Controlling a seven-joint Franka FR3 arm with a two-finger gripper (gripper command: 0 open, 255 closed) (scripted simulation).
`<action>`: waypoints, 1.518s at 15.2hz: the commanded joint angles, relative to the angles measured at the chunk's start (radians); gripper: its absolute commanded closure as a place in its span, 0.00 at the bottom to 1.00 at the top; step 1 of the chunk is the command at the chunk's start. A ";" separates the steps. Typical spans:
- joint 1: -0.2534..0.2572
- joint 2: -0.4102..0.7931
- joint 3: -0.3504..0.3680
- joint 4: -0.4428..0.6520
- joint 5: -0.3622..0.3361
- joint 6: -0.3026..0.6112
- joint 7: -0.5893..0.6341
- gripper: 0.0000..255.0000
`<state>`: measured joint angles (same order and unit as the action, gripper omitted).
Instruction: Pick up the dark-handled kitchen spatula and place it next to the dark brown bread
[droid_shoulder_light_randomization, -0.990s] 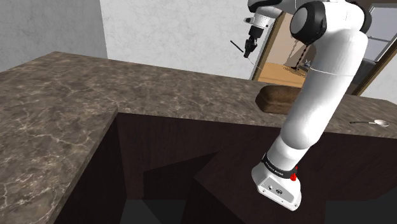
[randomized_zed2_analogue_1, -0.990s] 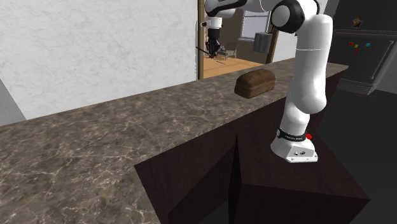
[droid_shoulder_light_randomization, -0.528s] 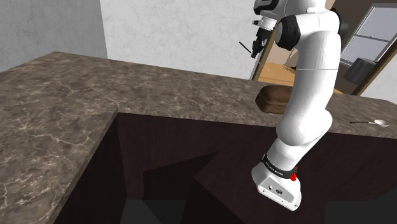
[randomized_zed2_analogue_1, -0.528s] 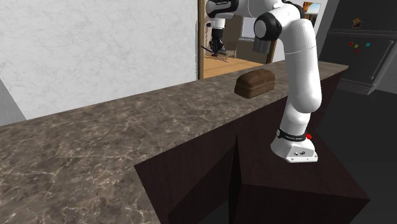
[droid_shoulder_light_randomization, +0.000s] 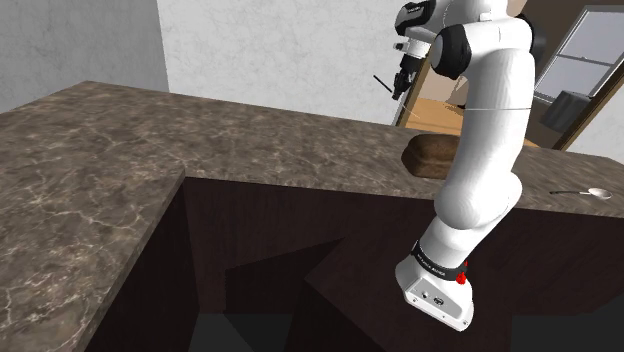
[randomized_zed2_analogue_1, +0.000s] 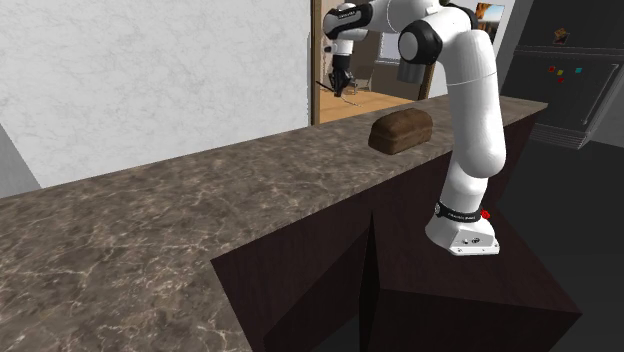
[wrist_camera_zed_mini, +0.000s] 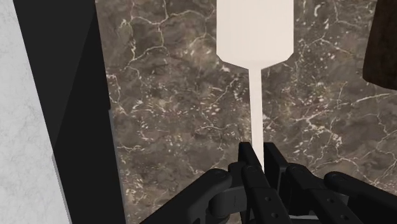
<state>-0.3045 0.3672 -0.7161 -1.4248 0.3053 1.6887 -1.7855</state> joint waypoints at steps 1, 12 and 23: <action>0.003 0.001 0.001 -0.029 0.001 0.029 -0.005 1.00; 0.018 0.013 0.010 -0.163 0.017 0.169 -0.026 1.00; 0.016 0.054 0.029 -0.260 0.054 0.295 -0.057 1.00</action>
<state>-0.2888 0.4174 -0.6896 -1.6755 0.3559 1.9719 -1.8402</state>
